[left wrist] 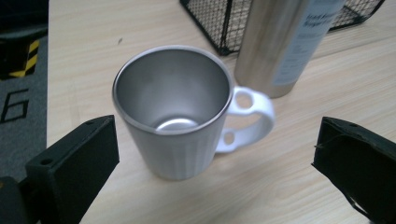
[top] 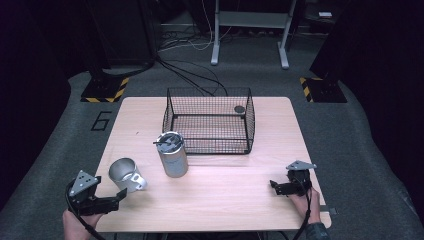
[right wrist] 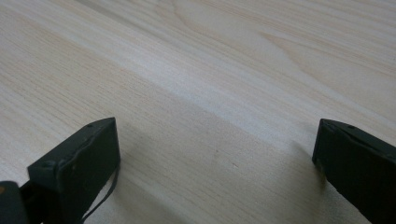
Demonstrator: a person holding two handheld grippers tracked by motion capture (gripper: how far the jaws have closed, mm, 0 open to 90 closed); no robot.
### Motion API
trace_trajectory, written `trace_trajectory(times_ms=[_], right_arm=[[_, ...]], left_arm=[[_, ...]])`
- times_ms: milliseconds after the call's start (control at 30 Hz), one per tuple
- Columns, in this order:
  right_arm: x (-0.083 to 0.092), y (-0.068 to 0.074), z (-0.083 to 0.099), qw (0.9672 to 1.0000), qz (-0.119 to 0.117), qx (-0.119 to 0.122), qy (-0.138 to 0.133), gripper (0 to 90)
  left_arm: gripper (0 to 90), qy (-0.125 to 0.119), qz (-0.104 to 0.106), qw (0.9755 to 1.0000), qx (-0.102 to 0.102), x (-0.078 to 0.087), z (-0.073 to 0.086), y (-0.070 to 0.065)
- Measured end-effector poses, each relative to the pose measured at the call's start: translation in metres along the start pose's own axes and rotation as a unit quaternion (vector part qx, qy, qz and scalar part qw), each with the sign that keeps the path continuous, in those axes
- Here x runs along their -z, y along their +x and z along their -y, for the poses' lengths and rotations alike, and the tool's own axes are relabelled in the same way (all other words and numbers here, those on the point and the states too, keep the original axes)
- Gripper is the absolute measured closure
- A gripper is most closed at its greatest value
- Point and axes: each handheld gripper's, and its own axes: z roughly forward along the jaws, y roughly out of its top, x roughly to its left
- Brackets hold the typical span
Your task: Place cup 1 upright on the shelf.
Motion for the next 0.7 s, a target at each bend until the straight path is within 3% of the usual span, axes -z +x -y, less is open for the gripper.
trace_trajectory(times_ms=[67, 100, 700], right_arm=[[0.0, 0.0, 0.0, 1.0, 0.0, 0.0, 0.0, 0.3], [0.0, 0.0, 0.0, 1.0, 0.0, 0.0, 0.0, 0.2], [0.0, 0.0, 0.0, 1.0, 0.0, 0.001, 0.0, 0.3]], left_arm=[[0.0, -0.007, 0.006, 0.9999, -0.006, -0.001, -0.006, -0.004], [0.0, -0.005, 0.011, 0.9997, -0.021, -0.003, -0.015, -0.009], [0.0, -0.022, 0.05, 0.997, -0.055, -0.033, -0.053, -0.039]])
